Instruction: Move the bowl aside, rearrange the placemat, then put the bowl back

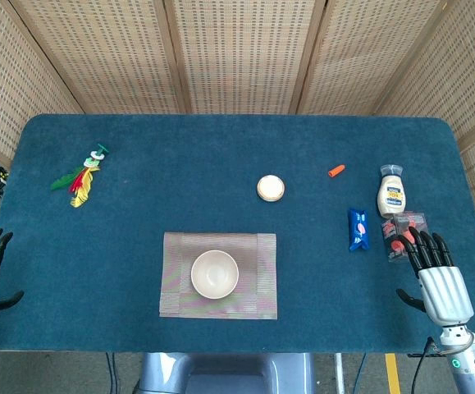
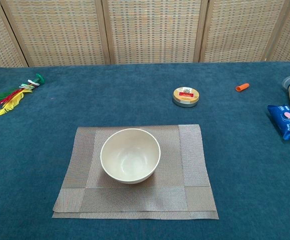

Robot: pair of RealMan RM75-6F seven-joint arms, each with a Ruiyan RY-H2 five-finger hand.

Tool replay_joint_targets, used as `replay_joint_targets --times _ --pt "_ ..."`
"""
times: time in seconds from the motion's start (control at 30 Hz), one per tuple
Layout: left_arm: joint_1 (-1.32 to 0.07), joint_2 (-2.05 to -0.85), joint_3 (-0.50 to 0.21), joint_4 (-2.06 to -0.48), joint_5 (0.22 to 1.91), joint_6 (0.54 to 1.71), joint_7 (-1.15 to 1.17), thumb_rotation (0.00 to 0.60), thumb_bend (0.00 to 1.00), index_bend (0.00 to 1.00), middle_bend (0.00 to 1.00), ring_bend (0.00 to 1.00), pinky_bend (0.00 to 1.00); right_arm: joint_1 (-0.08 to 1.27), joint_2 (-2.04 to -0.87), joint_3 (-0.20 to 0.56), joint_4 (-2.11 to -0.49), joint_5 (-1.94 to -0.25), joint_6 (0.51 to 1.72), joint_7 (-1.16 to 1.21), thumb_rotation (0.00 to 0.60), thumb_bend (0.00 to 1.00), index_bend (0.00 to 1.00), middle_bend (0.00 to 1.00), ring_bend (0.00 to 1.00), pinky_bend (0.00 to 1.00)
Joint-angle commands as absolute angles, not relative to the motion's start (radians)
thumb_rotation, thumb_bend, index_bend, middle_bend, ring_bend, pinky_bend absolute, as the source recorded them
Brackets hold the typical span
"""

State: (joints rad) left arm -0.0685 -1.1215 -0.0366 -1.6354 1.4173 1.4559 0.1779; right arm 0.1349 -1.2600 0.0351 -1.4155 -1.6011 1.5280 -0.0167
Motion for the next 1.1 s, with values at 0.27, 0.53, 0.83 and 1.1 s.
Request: replay_joint_targets --times 0.27,0.53,0.83,1.1 --pt "-0.069 -1.127 -0.036 -1.630 1.429 1.464 0.179 0.600 0.01 0.00 0.00 0.00 0.00 0.134 -1.263 0.040 -1.414 -1.606 1.536 -0.007 0.600 0.13 0.11 0.00 0.00 0.00" --pt "-0.074 -1.136 -0.032 -1.620 1.455 1.467 0.165 0.600 0.01 0.00 0.00 0.00 0.00 0.130 -1.262 0.042 -1.411 -1.609 1.545 0.006 0.600 0.13 0.12 0.00 0.00 0.00" --pt "-0.109 -1.150 -0.012 -1.562 1.571 1.468 0.092 0.600 0.01 0.05 0.00 0.00 0.00 0.129 -1.258 0.044 -1.417 -1.606 1.543 0.013 0.600 0.13 0.12 0.00 0.00 0.00" --pt "-0.202 -1.159 0.005 -1.544 1.712 1.419 0.029 0.600 0.03 0.15 0.00 0.00 0.00 0.127 -1.254 0.049 -1.420 -1.601 1.546 0.024 0.600 0.13 0.14 0.00 0.00 0.00"
